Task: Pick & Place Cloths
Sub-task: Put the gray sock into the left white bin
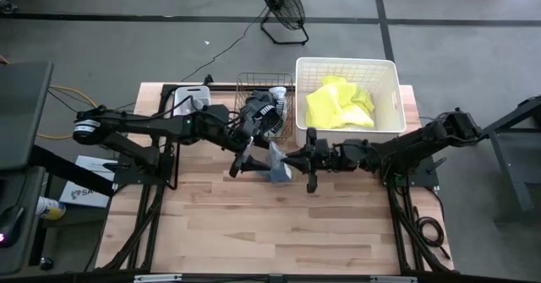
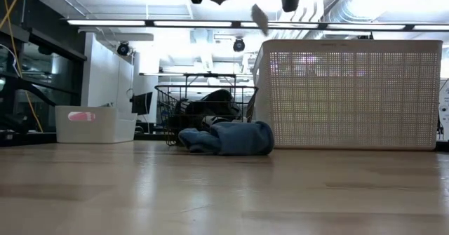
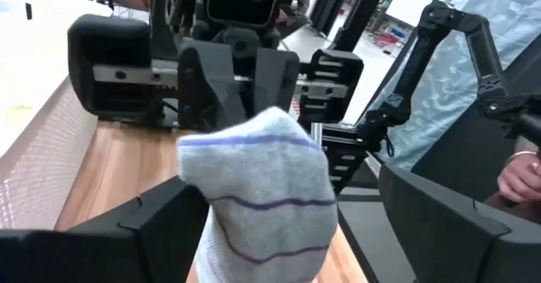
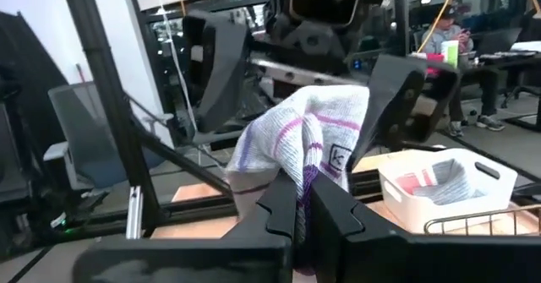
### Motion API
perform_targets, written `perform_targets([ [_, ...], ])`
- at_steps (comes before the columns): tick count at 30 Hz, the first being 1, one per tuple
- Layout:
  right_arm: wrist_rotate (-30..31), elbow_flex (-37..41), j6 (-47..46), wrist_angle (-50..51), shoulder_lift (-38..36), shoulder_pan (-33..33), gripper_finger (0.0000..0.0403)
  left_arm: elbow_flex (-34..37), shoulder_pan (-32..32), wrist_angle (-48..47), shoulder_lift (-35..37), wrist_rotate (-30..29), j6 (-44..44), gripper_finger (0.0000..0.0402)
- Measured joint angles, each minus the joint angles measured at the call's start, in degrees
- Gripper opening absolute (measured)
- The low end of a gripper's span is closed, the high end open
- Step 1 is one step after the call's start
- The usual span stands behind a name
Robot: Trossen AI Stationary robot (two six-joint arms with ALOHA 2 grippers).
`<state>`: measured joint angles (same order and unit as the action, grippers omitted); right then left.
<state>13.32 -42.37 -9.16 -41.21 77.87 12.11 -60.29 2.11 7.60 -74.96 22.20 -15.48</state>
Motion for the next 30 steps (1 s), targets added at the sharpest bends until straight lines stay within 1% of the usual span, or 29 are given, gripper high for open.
perform_targets([
  [5, -0.02, 0.00, -1.45, -3.07, 0.00, -1.14, 0.0005, 0.01, 0.00, -0.66, 0.00, -0.67, 0.01, 0.0333],
  [9, 0.04, 0.00, -1.58, -6.31, 0.01, -1.41, 0.0005, 0.00, -0.02, -1.79, 0.00, -2.76, 0.16, 0.0333],
  [13, 0.02, 0.00, -1.56, -6.80, 0.01, -1.41, 0.0005, 0.01, -0.02, -1.93, 0.00, -5.28, 0.19, 0.0332],
  [16, 0.01, 0.00, -1.55, -5.97, 0.01, -1.41, 0.0005, 0.01, -0.02, -1.81, 0.00, -7.03, 0.65, 0.0316],
  [19, 0.01, 0.00, -1.56, -5.77, 0.02, -1.41, 0.0005, 0.01, -0.02, -1.46, 0.00, -7.61, 2.04, 0.0275],
  [22, 0.02, 0.00, -1.54, -5.75, 0.02, -1.41, 0.0005, 0.00, 0.00, -1.67, 0.00, -7.65, 2.25, 0.0215],
  [30, 0.00, 0.00, -1.54, -5.75, 0.02, -1.41, 0.0007, 0.00, 0.00, -1.71, 0.00, -7.72, 2.15, 0.0023],
])
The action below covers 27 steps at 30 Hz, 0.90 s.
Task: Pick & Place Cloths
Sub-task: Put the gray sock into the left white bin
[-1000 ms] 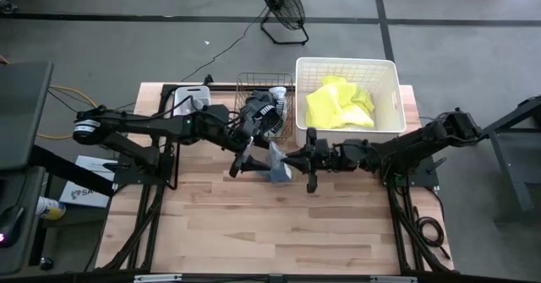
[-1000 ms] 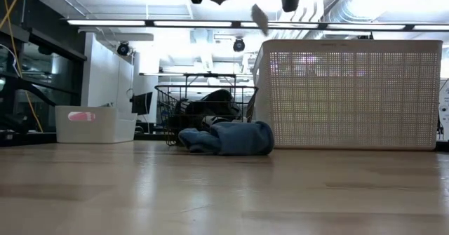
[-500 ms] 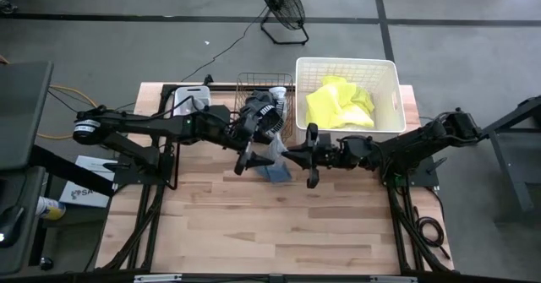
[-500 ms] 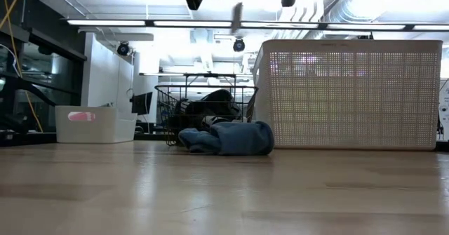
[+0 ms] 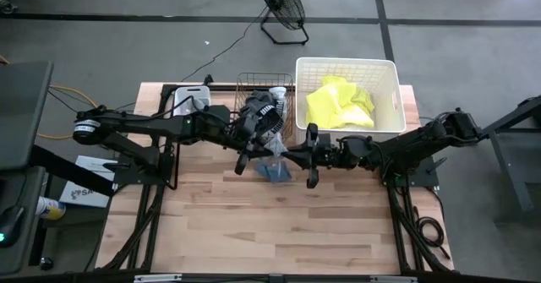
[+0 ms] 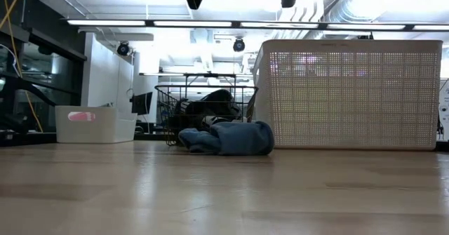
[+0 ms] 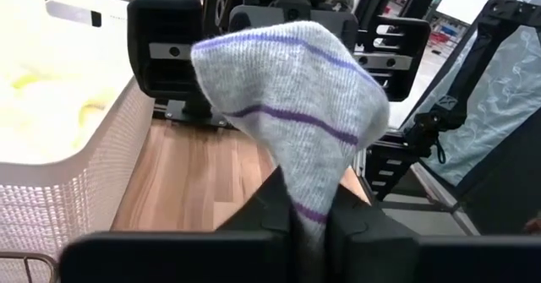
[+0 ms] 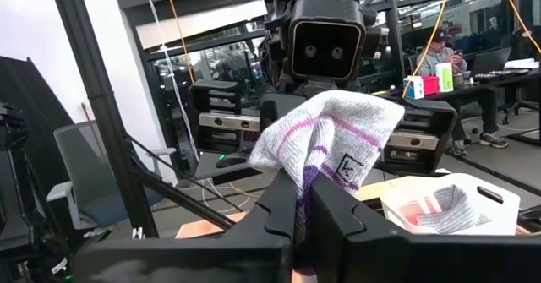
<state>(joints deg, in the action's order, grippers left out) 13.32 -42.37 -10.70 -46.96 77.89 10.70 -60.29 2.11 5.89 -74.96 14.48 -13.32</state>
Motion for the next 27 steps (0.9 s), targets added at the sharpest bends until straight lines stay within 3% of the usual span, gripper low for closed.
perform_targets([
  [13, -1.92, 0.00, -0.21, 0.00, 0.00, 0.07, 0.0059, 0.00, 0.11, -0.02, 0.00, -0.09, 0.01, 0.0004],
  [27, -3.48, 0.00, -5.85, 2.50, -0.79, 0.06, 0.0248, 0.00, 0.11, -0.31, 0.00, -4.36, -0.02, 0.0002],
])
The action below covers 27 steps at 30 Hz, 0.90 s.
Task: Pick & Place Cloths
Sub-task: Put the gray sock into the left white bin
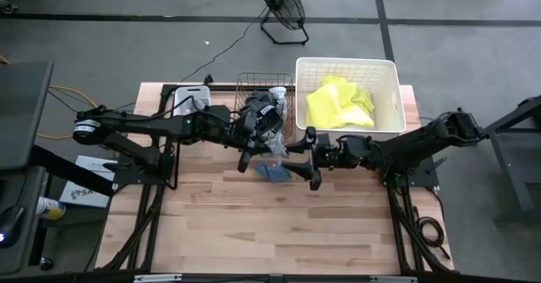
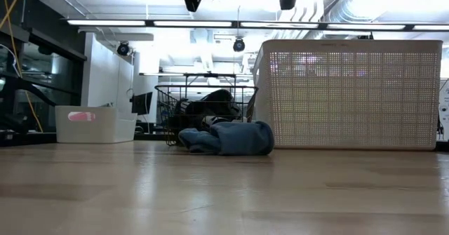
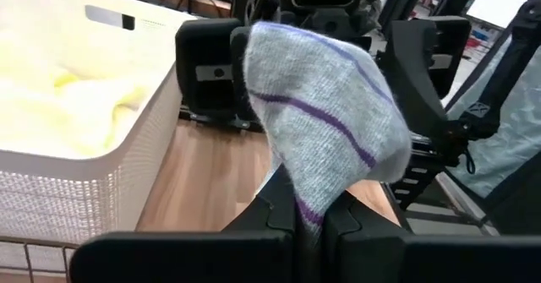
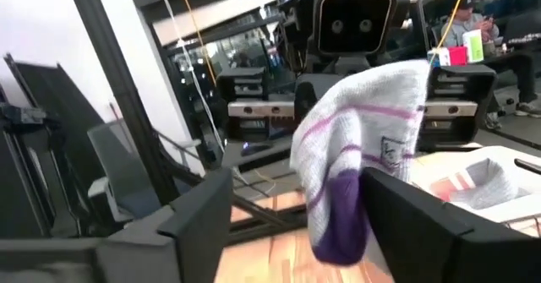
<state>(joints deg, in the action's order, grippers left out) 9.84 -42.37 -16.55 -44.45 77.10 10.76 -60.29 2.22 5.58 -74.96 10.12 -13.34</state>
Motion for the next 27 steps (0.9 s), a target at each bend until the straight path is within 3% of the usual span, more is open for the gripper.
perform_targets([
  [5, -0.56, 0.00, 1.66, 8.34, -4.25, -0.06, 0.0288, 0.02, 0.02, -0.17, 0.11, -0.62, -0.01, 0.0001],
  [11, 4.47, 0.00, 2.06, 18.07, -10.73, -0.06, 0.0294, 0.00, 0.00, -1.41, 0.13, -3.51, 0.01, 0.0001],
  [20, 11.43, -0.02, 1.81, 29.65, -17.32, -0.02, 0.0291, -1.56, 0.02, -12.45, 1.27, -23.00, -1.47, 0.0000],
  [27, 11.70, -0.02, 1.37, 32.96, -17.81, -0.02, 0.0290, -4.74, -0.02, -23.84, 1.53, -36.56, -0.73, 0.0000],
])
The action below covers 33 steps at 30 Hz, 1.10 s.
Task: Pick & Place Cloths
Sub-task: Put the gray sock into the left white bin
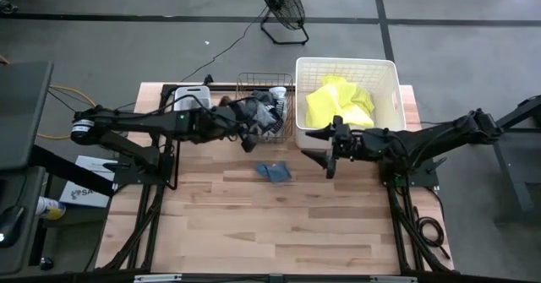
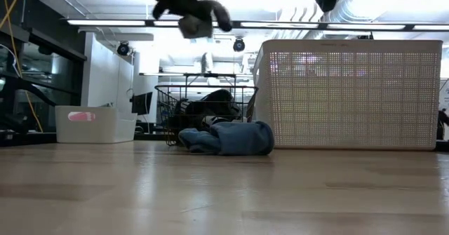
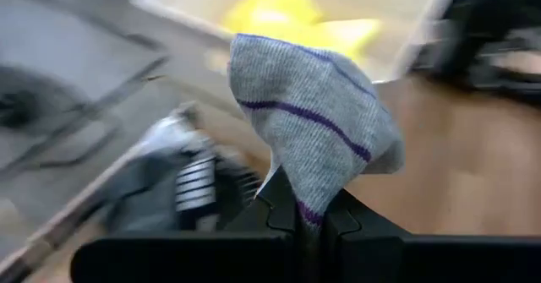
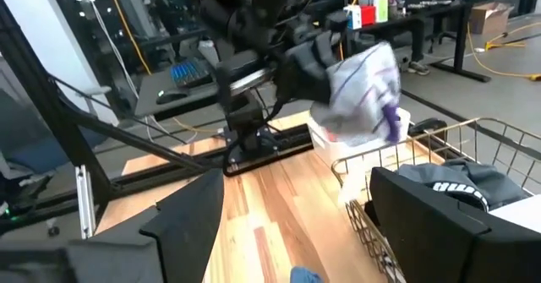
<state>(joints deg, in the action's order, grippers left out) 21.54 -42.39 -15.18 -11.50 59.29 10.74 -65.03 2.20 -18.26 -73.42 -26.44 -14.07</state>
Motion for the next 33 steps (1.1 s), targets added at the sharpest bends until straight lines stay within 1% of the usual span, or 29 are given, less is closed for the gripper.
perform_targets([
  [4, 0.00, 0.00, -0.24, 1.56, 0.00, 0.00, 0.0290, -1.35, 0.04, -9.54, 0.02, -10.86, -4.61, 0.0000],
  [8, 0.00, 0.00, -0.24, 1.46, 0.00, 0.01, 0.0290, -2.17, 0.07, -19.85, 0.04, -21.87, -12.16, 0.0000],
  [10, 0.51, 0.00, -0.24, 1.46, 0.00, 0.02, 0.0290, -2.15, 0.26, -25.74, 0.04, -26.14, -16.61, 0.0000],
  [11, 1.39, 0.02, -0.24, 1.47, 0.00, 0.02, 0.0290, -2.15, 0.93, -28.63, 0.04, -27.21, -19.00, 0.0000],
  [13, 3.46, 0.00, -0.24, 1.46, 0.00, 0.02, 0.0290, -2.15, 2.60, -34.68, 0.04, -27.05, -24.16, 0.0001],
  [15, 5.10, 0.00, -0.24, 1.46, 0.00, 0.02, 0.0290, -2.03, 4.87, -40.05, 0.02, -25.31, -28.60, 0.0001],
  [17, 7.02, 0.01, -0.24, 1.43, 0.00, 0.01, 0.0290, -1.61, 7.69, -42.91, 0.04, -22.47, -29.98, 0.0001],
  [20, 9.69, 0.02, -0.24, 1.43, 0.00, 0.00, 0.0290, -0.71, 12.25, -44.85, 0.02, -18.00, -28.85, 0.0002],
  [25, 13.35, 0.00, -0.24, 1.41, 0.00, 0.00, 0.0290, 1.23, 19.82, -45.47, 0.02, -14.32, -24.97, 0.0002],
  [28, 13.55, 0.00, -0.52, 1.42, 0.00, 0.00, 0.0290, 2.50, 23.82, -45.30, 0.02, -12.21, -21.76, 0.0002],
  [33, 13.53, 0.00, -4.25, 1.43, 0.00, 0.00, 0.0290, 5.51, 30.48, -43.29, 0.00, -8.23, -16.77, 0.0003],
])
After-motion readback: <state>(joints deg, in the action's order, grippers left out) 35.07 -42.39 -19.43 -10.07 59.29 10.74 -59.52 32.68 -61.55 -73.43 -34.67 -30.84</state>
